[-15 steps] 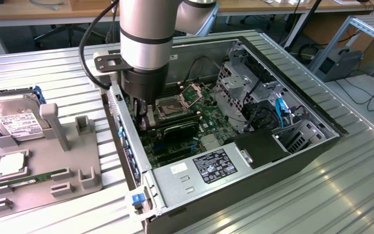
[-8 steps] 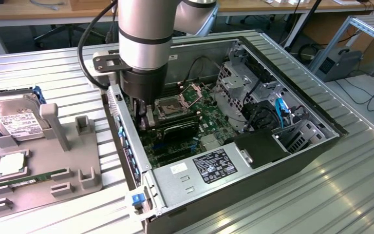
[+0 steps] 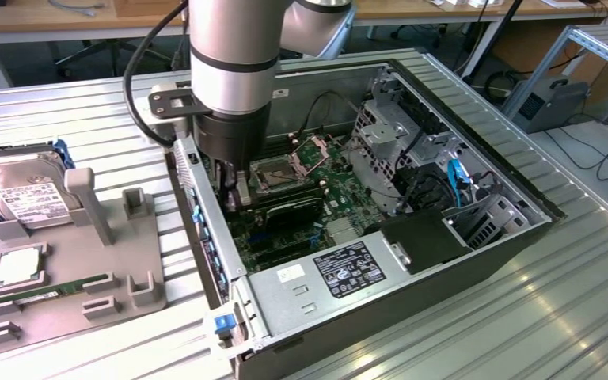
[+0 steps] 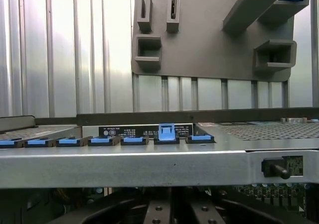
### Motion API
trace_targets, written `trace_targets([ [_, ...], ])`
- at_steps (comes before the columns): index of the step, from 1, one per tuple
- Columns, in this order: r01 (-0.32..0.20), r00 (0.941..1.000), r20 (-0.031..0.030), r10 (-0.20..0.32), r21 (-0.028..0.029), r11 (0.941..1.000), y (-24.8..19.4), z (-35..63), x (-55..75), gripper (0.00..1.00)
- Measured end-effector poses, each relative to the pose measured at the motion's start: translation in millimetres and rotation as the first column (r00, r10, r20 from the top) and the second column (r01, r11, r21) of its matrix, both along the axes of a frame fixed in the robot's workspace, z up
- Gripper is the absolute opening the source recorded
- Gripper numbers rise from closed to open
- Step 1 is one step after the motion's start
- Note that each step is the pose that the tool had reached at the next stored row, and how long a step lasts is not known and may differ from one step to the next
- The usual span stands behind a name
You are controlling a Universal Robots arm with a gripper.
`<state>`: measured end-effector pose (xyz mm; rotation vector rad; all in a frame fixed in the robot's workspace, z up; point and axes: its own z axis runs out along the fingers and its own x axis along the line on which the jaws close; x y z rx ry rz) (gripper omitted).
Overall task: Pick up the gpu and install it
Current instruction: 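Press down on the gpu until it lock into place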
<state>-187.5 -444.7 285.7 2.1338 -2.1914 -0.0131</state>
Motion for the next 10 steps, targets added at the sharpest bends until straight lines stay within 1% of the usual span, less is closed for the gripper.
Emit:
trace_targets([
  [10, 0.0, 1.0, -0.0002, 0.0, -0.0004, 1.0, 0.0, -0.1, -3.0, 0.11],
])
